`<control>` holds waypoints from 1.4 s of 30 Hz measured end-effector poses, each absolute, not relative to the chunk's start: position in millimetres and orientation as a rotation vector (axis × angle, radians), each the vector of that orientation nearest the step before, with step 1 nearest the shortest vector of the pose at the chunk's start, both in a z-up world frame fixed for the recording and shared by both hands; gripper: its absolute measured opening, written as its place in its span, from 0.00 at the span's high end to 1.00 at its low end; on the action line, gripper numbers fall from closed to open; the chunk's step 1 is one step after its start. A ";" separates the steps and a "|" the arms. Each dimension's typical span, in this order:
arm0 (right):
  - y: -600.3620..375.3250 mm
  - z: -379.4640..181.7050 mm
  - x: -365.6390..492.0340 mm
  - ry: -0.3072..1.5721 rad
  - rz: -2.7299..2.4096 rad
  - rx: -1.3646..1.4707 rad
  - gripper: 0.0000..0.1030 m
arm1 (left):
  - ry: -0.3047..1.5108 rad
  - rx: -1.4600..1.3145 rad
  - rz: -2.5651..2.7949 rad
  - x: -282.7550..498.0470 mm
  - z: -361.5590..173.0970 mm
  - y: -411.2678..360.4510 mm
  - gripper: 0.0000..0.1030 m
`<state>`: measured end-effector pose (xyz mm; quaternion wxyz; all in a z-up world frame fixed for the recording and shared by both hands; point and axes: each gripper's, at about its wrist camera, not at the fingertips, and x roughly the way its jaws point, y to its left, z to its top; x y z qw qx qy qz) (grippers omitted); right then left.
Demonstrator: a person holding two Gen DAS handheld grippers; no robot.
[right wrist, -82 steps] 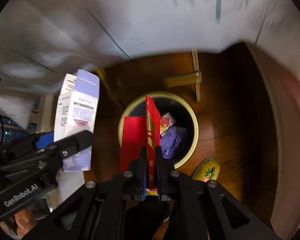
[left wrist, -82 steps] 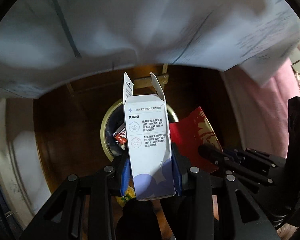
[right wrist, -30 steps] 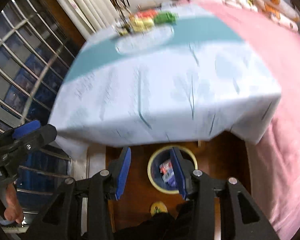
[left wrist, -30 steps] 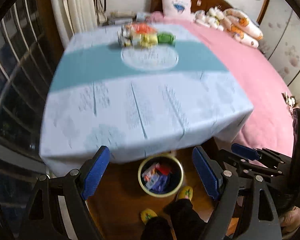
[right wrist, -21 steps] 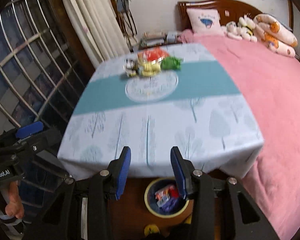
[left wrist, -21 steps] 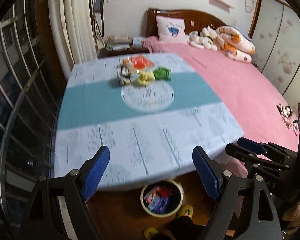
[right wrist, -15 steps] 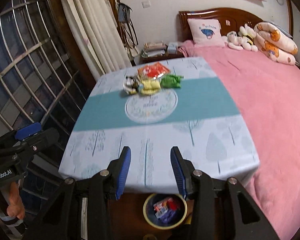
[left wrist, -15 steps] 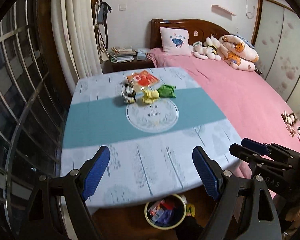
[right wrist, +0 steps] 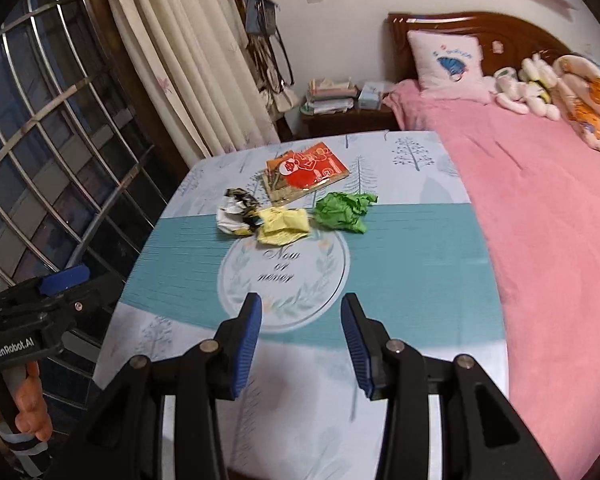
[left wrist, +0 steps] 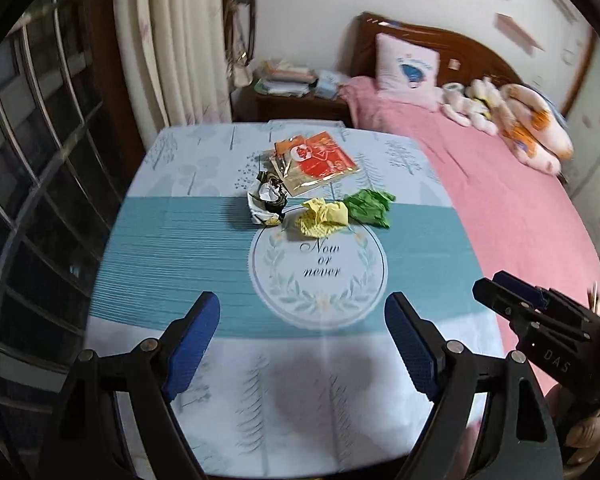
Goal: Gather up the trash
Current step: 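Raise both tools back toward the table, then grasp the crumpled yellow paper with the left tool while the right tool grasps the green paper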
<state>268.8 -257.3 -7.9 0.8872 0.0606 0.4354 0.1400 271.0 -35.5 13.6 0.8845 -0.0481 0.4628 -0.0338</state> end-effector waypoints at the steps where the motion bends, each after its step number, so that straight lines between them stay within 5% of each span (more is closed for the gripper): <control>1: -262.2 -12.6 286.4 0.922 0.308 0.111 0.60 | 0.975 -0.118 -0.055 284.3 8.8 -39.5 0.19; 6: -275.8 -35.9 353.8 0.989 0.361 0.061 0.58 | 1.030 -0.158 0.035 343.3 -20.7 -56.6 0.19; 9: -281.5 -52.8 394.8 1.025 0.392 0.059 0.46 | 1.080 -0.191 0.076 378.5 -42.8 -63.1 0.19; 17: -280.4 -101.0 476.1 1.128 0.440 0.081 0.46 | 1.169 -0.283 0.187 439.0 -95.6 -64.6 0.19; 22: -279.2 -121.1 502.5 1.186 0.486 0.149 0.37 | 1.186 -0.327 0.239 455.8 -115.4 -61.3 0.19; 34: -255.5 -145.4 513.6 1.237 0.590 0.135 0.37 | 1.230 -0.395 0.302 467.2 -144.6 -52.6 0.19; 36: -253.3 -145.6 510.5 1.221 0.608 0.107 0.37 | 1.240 -0.407 0.305 468.4 -149.0 -51.9 0.19; 42: -253.4 -143.8 500.4 1.191 0.663 0.130 0.62 | 1.246 -0.428 0.300 473.9 -154.6 -51.3 0.19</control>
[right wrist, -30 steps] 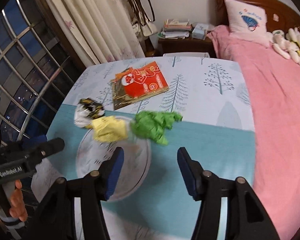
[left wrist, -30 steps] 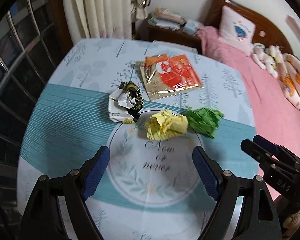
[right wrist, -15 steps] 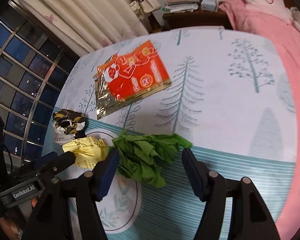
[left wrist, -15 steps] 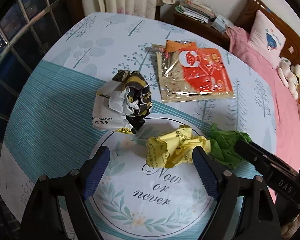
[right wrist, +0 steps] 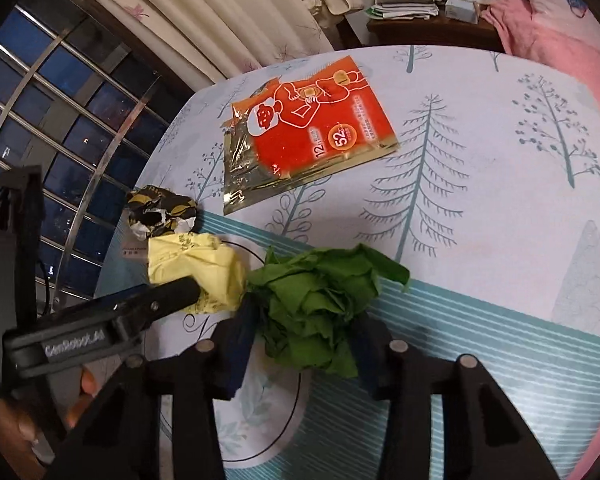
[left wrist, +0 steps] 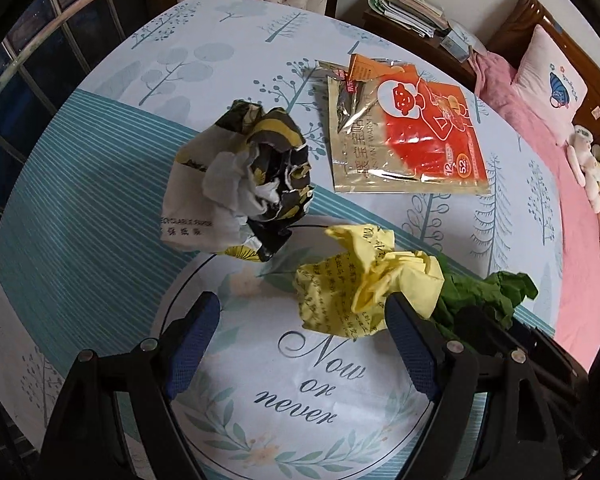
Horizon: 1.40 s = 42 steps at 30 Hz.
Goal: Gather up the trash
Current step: 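Grasp the crumpled yellow paper with the left tool while the right tool grasps the green paper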
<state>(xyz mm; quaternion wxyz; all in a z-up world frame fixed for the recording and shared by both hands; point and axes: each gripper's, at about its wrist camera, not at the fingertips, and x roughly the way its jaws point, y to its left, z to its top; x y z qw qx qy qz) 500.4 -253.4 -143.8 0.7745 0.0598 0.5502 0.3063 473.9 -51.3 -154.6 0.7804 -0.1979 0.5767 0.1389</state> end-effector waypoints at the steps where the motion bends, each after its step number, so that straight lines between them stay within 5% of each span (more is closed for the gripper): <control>1: -253.3 -143.3 498.7 1.188 0.662 0.125 0.63 | 1.246 -0.439 0.295 475.3 -155.3 -50.9 0.19; 10: -260.3 -140.6 496.4 1.179 0.647 0.131 0.65 | 1.213 -0.629 0.197 478.6 -146.9 -44.8 0.19; 29: -263.3 -138.8 492.0 1.166 0.614 0.125 0.66 | 1.291 -0.407 0.188 487.2 -174.2 -67.8 0.20; 31: -264.2 -138.5 488.2 1.167 0.607 0.126 0.66 | 1.276 -0.342 0.193 486.3 -172.3 -77.1 0.38; 32: -264.8 -138.4 485.9 1.166 0.604 0.127 0.66 | 1.270 -0.299 0.196 486.0 -170.8 -82.2 0.55; 42: -267.8 -127.9 455.2 1.150 0.561 0.135 0.67 | 1.225 -0.192 0.090 461.1 -146.0 -110.4 0.64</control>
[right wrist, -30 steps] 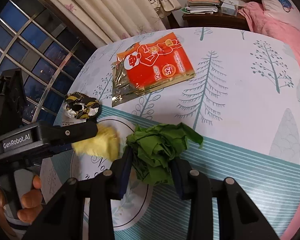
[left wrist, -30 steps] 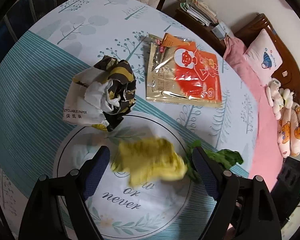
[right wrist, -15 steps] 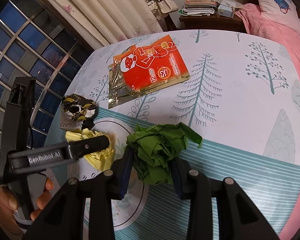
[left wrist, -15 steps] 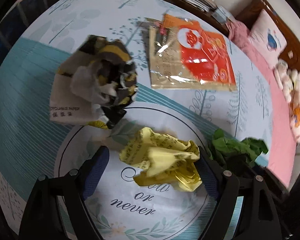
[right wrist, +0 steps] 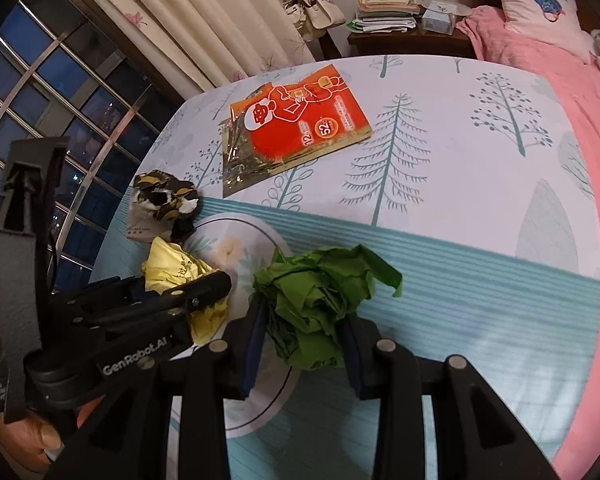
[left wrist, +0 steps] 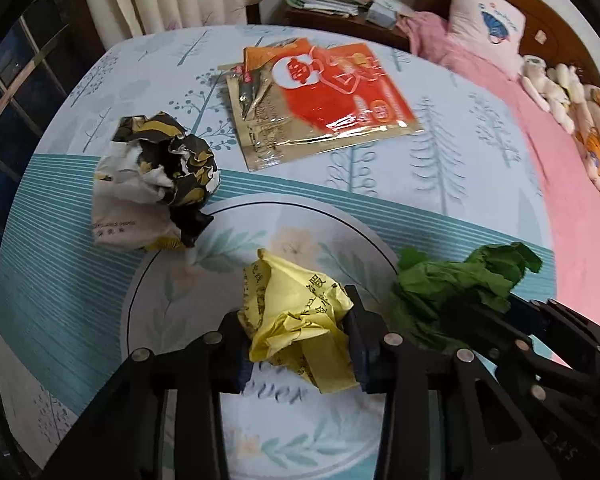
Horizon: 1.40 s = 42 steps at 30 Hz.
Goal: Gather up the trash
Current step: 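Carry yellow and green paper down over the bin and open both tools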
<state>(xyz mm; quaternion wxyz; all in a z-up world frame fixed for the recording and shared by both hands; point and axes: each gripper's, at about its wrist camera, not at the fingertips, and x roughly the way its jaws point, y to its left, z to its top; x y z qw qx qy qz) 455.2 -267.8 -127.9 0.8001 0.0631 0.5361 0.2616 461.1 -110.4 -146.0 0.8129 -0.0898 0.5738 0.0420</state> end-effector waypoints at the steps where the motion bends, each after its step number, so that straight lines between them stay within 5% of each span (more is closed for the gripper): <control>1: -267.8 -124.3 449.9 1.142 0.556 0.138 0.67 | 1.218 -0.187 0.081 457.7 -141.4 -111.5 0.64; 24: -194.9 -32.4 185.4 0.941 0.315 0.227 0.67 | 1.037 0.012 -0.241 222.6 -27.4 -34.9 0.64; 42: -161.8 -68.3 46.8 1.074 0.191 0.232 0.67 | 1.161 0.052 -0.371 98.6 -67.4 -9.1 0.64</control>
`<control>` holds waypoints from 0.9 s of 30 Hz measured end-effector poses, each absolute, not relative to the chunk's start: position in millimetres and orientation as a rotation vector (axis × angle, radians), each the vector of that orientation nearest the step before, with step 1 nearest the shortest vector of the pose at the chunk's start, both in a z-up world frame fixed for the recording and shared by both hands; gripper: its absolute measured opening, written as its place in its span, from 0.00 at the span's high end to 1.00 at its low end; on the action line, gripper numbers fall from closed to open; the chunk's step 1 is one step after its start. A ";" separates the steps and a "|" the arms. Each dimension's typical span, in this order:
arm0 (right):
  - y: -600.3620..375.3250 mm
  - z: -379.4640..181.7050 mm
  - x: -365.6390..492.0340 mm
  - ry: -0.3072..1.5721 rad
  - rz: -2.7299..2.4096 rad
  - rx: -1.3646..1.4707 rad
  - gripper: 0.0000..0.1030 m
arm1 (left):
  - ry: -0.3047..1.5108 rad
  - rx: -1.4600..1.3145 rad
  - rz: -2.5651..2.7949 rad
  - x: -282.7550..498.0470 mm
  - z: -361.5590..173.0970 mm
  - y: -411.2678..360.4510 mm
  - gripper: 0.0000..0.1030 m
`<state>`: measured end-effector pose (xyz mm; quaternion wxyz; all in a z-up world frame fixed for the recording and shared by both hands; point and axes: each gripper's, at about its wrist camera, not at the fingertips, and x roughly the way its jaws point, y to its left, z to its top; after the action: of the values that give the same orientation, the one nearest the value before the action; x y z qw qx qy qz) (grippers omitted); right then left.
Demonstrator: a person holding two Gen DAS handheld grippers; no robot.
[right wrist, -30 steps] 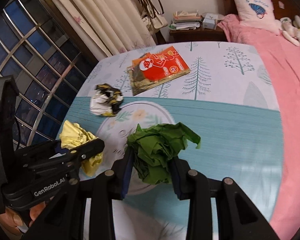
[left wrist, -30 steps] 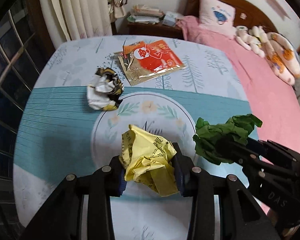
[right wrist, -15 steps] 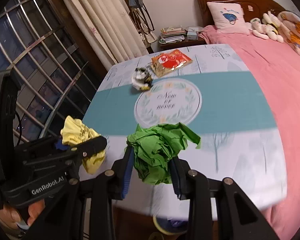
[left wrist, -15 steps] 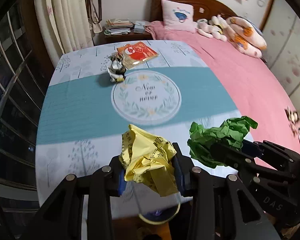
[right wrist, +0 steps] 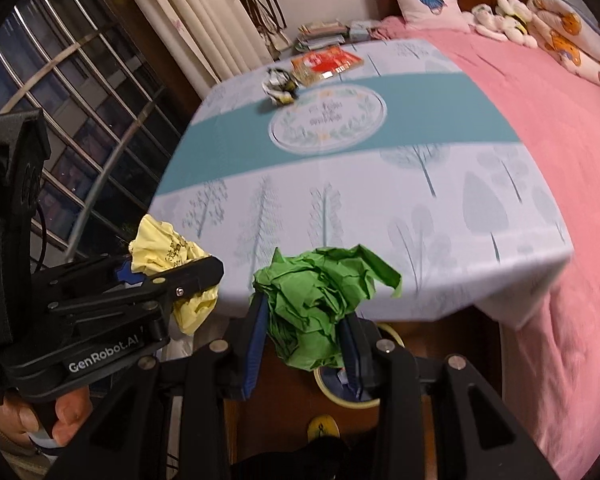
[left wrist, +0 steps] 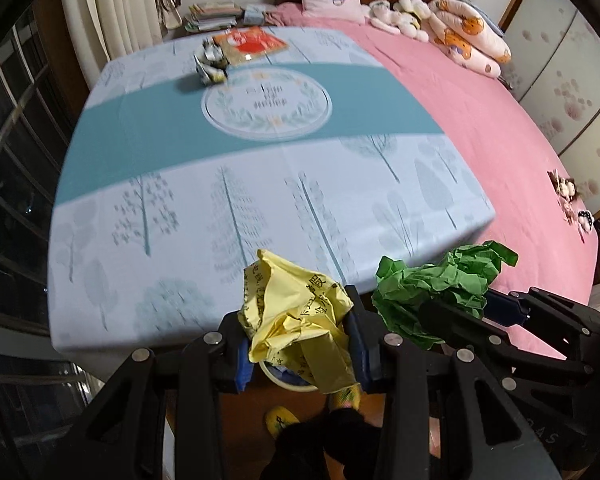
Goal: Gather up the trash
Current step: 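Carry yellow and green paper down over the bin and open both tools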
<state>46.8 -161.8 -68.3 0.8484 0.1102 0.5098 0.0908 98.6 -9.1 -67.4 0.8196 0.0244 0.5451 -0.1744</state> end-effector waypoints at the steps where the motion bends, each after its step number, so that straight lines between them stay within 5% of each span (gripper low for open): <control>1: -163.9 -74.3 43.8 1.087 0.185 0.234 0.67 | 1.167 0.054 -0.372 95.0 -72.3 -11.8 0.64; 11: -175.8 -164.8 24.7 1.218 0.217 0.211 0.67 | 1.251 0.044 -0.310 64.0 -154.0 -34.9 0.64; 27: -198.5 -391.6 40.8 1.379 0.215 0.309 0.67 | 1.395 -0.055 -0.190 69.9 -381.6 -43.2 0.63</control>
<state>40.8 -198.5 -391.6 0.7551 0.1418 0.6324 0.0986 69.9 -43.2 -381.6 0.7621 -0.0251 0.6411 -0.0874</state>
